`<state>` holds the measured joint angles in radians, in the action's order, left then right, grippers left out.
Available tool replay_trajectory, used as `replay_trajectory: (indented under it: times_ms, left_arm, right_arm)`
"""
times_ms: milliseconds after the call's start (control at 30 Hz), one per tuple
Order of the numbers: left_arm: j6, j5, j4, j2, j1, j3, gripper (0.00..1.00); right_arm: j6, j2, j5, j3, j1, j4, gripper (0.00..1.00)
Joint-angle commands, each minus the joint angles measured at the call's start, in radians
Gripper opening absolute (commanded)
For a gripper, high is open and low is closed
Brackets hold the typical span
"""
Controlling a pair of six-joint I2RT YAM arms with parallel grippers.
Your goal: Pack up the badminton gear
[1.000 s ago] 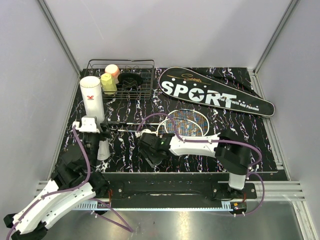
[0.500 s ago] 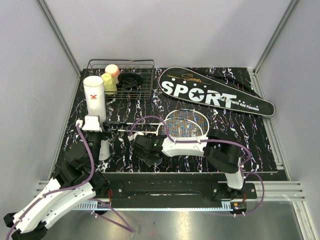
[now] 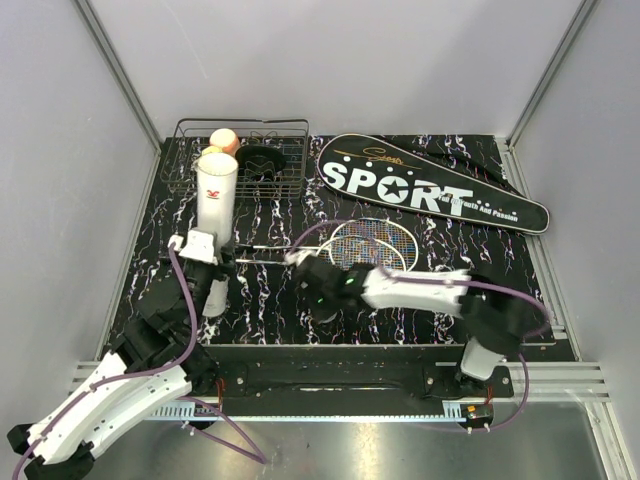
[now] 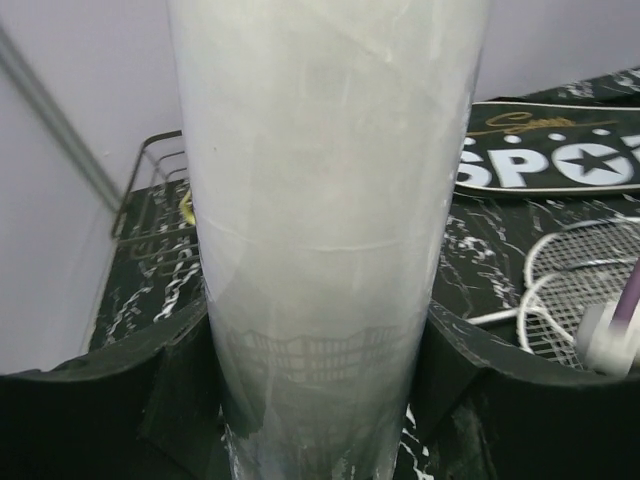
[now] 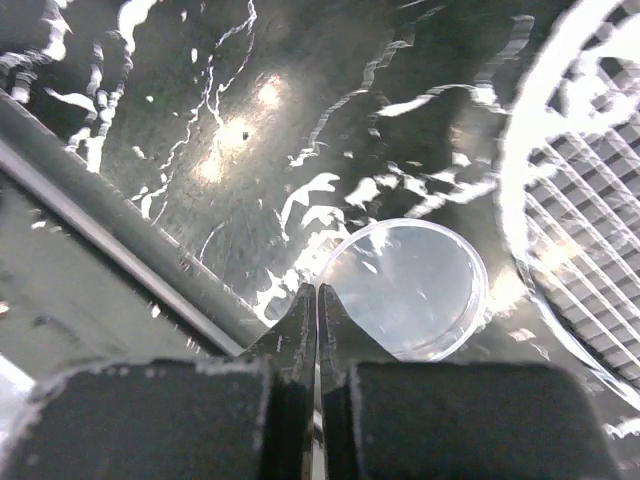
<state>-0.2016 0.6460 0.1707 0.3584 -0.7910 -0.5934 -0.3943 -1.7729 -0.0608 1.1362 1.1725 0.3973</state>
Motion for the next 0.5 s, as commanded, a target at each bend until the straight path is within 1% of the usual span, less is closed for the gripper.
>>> replay_trajectory:
  times_ms: [0, 33, 67, 100, 133, 167, 200, 233, 267, 333, 367, 467]
  left_arm:
    - [0.007, -0.228, -0.068, 0.020, 0.006, -0.003, 0.06]
    - [0.010, -0.261, -0.065, 0.040, 0.006, -0.005, 0.06]
    - [0.010, -0.331, -0.059, 0.051, 0.006, -0.008, 0.06]
    - [0.011, -0.365, -0.053, 0.065, 0.006, -0.009, 0.06]
    - [0.013, -0.400, -0.050, 0.097, 0.006, -0.017, 0.06]
    - [0.014, -0.477, -0.042, 0.117, 0.006, -0.023, 0.06]
    - [0.013, -0.518, -0.024, 0.135, 0.006, -0.040, 0.06]
    - [0.017, -0.563, -0.011, 0.175, 0.006, -0.048, 0.06]
    - [0.021, -0.645, -0.004, 0.194, 0.006, -0.054, 0.06]
    - [0.027, -0.753, 0.013, 0.233, 0.006, -0.068, 0.07]
    - [0.028, -0.822, 0.016, 0.243, 0.006, -0.071, 0.07]
    - [0.034, -0.874, 0.016, 0.248, 0.006, -0.072, 0.08]
  right_arm:
    - [-0.055, 0.365, 0.179, -0.107, -0.204, -0.098, 0.00]
    - [-0.055, 0.419, 0.203, -0.143, -0.242, -0.098, 0.00]
    - [-0.054, 0.472, 0.251, -0.157, -0.319, -0.095, 0.00]
    - [-0.052, 0.574, 0.268, -0.167, -0.358, -0.083, 0.00]
    - [-0.049, 0.623, 0.289, -0.170, -0.391, -0.059, 0.00]
    - [-0.046, 0.671, 0.343, -0.165, -0.433, -0.046, 0.00]
    - [-0.038, 0.749, 0.372, -0.155, -0.494, -0.032, 0.00]
    - [-0.034, 0.779, 0.403, -0.121, -0.523, -0.003, 0.00]
    - [-0.029, 0.817, 0.459, -0.096, -0.543, 0.012, 0.00]
    - [-0.012, 0.831, 0.515, -0.022, -0.579, 0.058, 0.00]
    - [-0.006, 0.823, 0.573, 0.006, -0.582, 0.073, 0.00]
    - [0.011, 0.790, 0.645, 0.111, -0.582, 0.142, 0.00]
